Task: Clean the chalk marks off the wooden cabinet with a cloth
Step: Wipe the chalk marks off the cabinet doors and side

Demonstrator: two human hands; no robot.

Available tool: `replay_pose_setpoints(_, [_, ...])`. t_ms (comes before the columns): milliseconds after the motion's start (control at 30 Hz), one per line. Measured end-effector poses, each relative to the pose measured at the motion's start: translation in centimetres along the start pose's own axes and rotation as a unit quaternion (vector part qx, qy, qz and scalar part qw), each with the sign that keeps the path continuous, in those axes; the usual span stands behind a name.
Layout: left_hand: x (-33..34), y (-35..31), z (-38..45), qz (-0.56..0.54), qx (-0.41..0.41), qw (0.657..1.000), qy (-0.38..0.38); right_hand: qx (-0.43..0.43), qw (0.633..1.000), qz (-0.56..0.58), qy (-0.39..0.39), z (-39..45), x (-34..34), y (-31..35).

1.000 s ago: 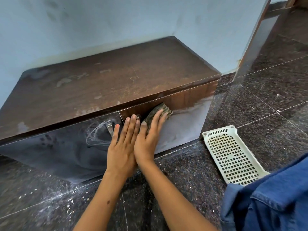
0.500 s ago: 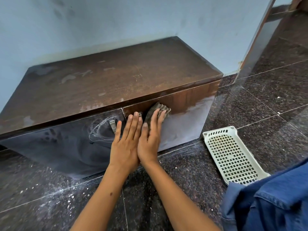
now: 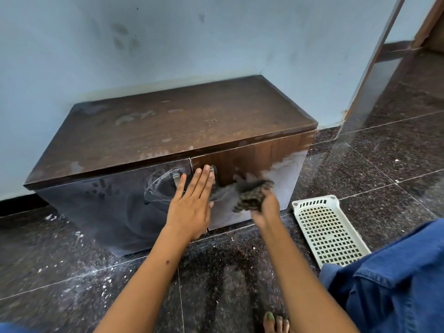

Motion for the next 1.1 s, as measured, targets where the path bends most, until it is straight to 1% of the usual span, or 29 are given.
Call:
replay_pose_setpoints(67, [-0.2,-0.1,-0.2,-0.014,-0.001,1.000,0.003,0.008,0.996,0.089,0.007,-0.8,-1.5,1.9])
replay_pose_setpoints(100, [-0.2,-0.1,-0.2,-0.021,-0.003,1.000,0.004,0.002,0.993,0.115,0.035,-1.5,-1.7,2.5])
replay_pose_setpoints(133, [-0.4,-0.2,-0.2,-0.029,-0.005,1.000,-0.002,-0.003,0.991,0.118,0.062,-2.3,-1.7,3.0])
replay_pose_setpoints(233, [-1.5,-0.9,0.1,-0.088,-0.017,0.995,-0.038,-0.002,0.989,0.049,0.139,-4.1,-1.1,3.7])
replay_pose_setpoints(300, [-2.3,-1.7,0.6,-0.191,-0.037,0.980,-0.045,-0.006,0.984,0.012,0.179,-4.8,-0.7,4.3])
replay_pose_setpoints(333, [-3.0,-2.1,0.9,-0.260,-0.055,0.963,-0.050,-0.007,0.979,-0.003,0.204,-5.0,-0.6,4.7])
replay_pose_setpoints(367, [-3.3,-2.7,1.2,-0.338,-0.076,0.937,-0.053,-0.007,0.973,-0.015,0.230,-5.3,-0.3,4.9])
replay_pose_setpoints(400, [-4.0,-3.3,1.4,-0.424,-0.099,0.899,-0.055,-0.006,0.967,-0.028,0.253,-5.6,0.1,5.1])
replay_pose_setpoints(467, [-4.2,-4.1,2.1,-0.585,-0.137,0.798,-0.054,-0.002,0.957,-0.054,0.284,-6.1,0.9,5.0])
replay_pose_setpoints(500, [-4.0,-4.4,2.6,-0.634,-0.142,0.758,-0.059,0.005,0.954,-0.072,0.292,-6.2,1.3,4.8])
replay_pose_setpoints(567, [-3.9,-4.6,3.1,-0.681,-0.157,0.708,-0.100,0.018,0.951,-0.114,0.287,-6.3,2.0,4.1])
replay_pose_setpoints(633, [-4.0,-4.4,3.2,-0.694,-0.208,0.674,-0.145,0.012,0.953,-0.162,0.256,-6.3,2.4,3.7])
replay_pose_setpoints(667, [-4.0,-4.2,3.3,-0.688,-0.230,0.668,-0.162,-0.013,0.954,-0.188,0.233,-6.2,2.6,3.6])
replay_pose_setpoints(733, [-3.9,-3.8,3.3,-0.666,-0.258,0.674,-0.191,-0.115,0.954,-0.221,0.168,-6.2,3.1,3.5])
replay_pose_setpoints(767, [-3.9,-3.5,3.4,-0.658,-0.267,0.673,-0.206,-0.187,0.945,-0.235,0.127,-6.6,3.4,3.3])
replay_pose_setpoints(800, [-4.1,-3.4,3.5,-0.652,-0.268,0.674,-0.221,-0.281,0.922,-0.256,0.073,-7.0,3.6,3.2])
replay_pose_setpoints(833, [-4.4,-3.2,3.7,-0.641,-0.269,0.679,-0.234,-0.389,0.878,-0.280,0.021,-7.8,3.8,3.0])
replay_pose_setpoints(867, [-4.9,-3.1,3.9,-0.633,-0.265,0.684,-0.245,-0.492,0.818,-0.300,-0.005,-8.7,4.0,2.5])
replay_pose_setpoints(900, [-5.4,-2.9,4.2,-0.636,-0.258,0.682,-0.255,-0.569,0.757,-0.321,-0.004,-9.1,4.1,1.7])
replay_pose_setpoints(933, [-6.1,-2.8,4.4,-0.649,-0.245,0.673,-0.256,-0.618,0.707,-0.344,0.007,-9.3,4.1,0.7])
replay_pose_setpoints(967, [-6.7,-2.8,4.7,-0.673,-0.227,0.660,-0.246,-0.642,0.676,-0.361,0.016,-9.0,3.9,-0.2])
replay_pose_setpoints(1000, [-7.4,-2.9,5.0,-0.695,-0.208,0.653,-0.220,-0.648,0.666,-0.369,0.014,-8.7,3.7,-0.7])
replay_pose_setpoints(1033, [-7.7,-3.0,5.2,-0.709,-0.188,0.656,-0.180,-0.642,0.676,-0.363,0.002,-8.3,3.4,-0.9])
replay_pose_setpoints(1100, [-8.2,-3.4,5.5,-0.717,-0.166,0.670,-0.101,-0.626,0.712,-0.318,-0.021,-7.9,3.1,-0.6])
Point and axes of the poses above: each hand's wrist, its own z-axis towards the middle knuckle, its own x-axis out of the palm, y = z × x, the point moved 3 cm from there along z, towards the middle knuckle, and after that the axes turned 11 degrees about x, right-handed, at the moved point
